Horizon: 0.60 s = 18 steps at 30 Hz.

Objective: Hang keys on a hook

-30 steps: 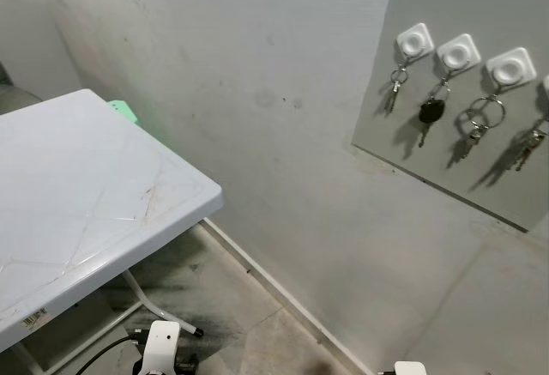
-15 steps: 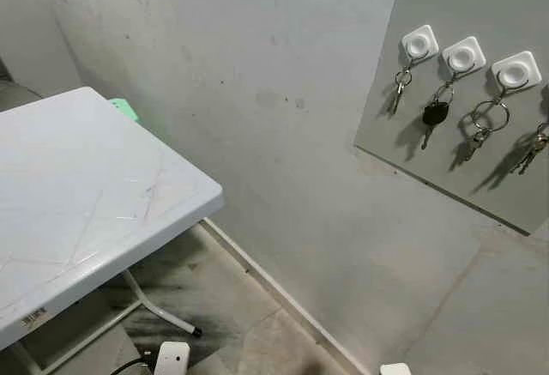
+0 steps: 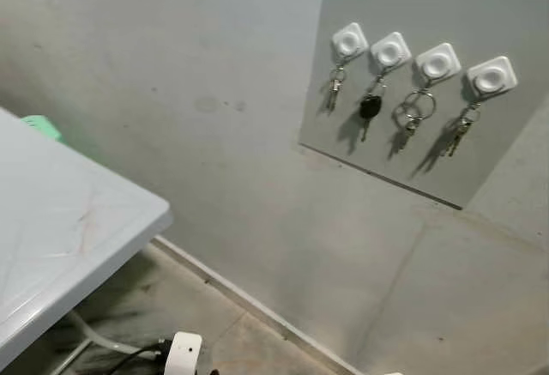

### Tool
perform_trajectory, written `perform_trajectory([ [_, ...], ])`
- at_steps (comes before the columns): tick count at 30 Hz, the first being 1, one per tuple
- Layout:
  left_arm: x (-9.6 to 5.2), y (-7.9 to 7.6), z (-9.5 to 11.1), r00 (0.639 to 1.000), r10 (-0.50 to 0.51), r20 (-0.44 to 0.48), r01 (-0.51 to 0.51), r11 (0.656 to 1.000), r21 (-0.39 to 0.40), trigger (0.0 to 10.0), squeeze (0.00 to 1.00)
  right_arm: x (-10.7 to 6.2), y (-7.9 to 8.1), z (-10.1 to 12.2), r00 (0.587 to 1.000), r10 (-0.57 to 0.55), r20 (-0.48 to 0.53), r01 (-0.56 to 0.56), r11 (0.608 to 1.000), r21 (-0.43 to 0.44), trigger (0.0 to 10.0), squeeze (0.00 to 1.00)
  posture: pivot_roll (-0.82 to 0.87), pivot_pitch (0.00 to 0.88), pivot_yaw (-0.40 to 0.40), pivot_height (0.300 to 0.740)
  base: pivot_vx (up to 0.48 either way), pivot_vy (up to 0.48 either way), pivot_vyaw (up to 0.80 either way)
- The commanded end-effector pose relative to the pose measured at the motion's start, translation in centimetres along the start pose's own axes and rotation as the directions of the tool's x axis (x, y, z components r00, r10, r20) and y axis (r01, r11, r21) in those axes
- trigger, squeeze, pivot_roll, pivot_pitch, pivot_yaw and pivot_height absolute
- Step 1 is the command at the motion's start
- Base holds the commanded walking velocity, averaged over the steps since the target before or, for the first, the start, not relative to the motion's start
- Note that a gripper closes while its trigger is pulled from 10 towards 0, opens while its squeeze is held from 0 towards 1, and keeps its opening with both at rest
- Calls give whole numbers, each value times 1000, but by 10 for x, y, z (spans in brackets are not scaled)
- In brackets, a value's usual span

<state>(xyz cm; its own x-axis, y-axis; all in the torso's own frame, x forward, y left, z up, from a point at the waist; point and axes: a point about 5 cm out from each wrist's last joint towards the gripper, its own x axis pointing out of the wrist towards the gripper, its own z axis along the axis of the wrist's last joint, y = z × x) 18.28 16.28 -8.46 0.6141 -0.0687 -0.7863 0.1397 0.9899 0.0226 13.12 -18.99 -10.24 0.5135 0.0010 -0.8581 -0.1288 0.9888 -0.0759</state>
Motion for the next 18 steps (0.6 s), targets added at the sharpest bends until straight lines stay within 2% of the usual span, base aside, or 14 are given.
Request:
perform_trajectory([
  [1,0,1,3,1000,-13,8,13,1000,23,10000,0,0,0,1,1000,2,-2,-2,1000,-4,10000,0,-1,0,-29,740,0,0,-775],
  [2,1,1,4,1000,-18,12,18,1000,10,10000,0,0,0,2,1000,2,-1,-2,1000,-4,10000,0,-1,0,-29,740,0,-390,-781],
  [3,1,1,4,1000,-16,5,16,999,44,10000,0,1,0,2,1000,2,0,-2,1000,-5,10000,0,-1,0,-28,740,0,-480,-781],
  [5,1,0,5,1000,-17,10,17,998,64,10000,0,1,0,3,1000,3,6,-3,1000,3,10000,0,0,0,-29,740,0,-480,-778],
  [7,1,-1,4,1000,-20,13,19,999,42,10000,0,1,0,3,1000,4,6,-4,1000,0,10000,0,-1,0,-29,740,0,-469,-781],
  [8,0,-1,1,1000,-15,7,15,1000,-10,10000,0,1,-1,4,1000,4,5,-4,1000,-4,10000,0,2,0,-33,740,0,0,-781],
  [9,0,-1,0,1000,-18,6,18,999,-29,10000,0,1,-1,4,1000,3,5,-3,1000,-5,10000,0,2,0,-33,740,0,0,-781],
  [14,-1,0,-7,1000,4,-25,-4,1000,-4,10000,0,1,-2,5,1000,2,7,-2,1000,-11,10000,0,3,0,-37,740,0,0,-780],
  [18,-2,1,-8,999,7,-32,-7,1000,-18,10000,0,1,-3,6,1000,2,8,-2,1000,-15,10000,0,6,0,-40,740,0,0,-781],
])
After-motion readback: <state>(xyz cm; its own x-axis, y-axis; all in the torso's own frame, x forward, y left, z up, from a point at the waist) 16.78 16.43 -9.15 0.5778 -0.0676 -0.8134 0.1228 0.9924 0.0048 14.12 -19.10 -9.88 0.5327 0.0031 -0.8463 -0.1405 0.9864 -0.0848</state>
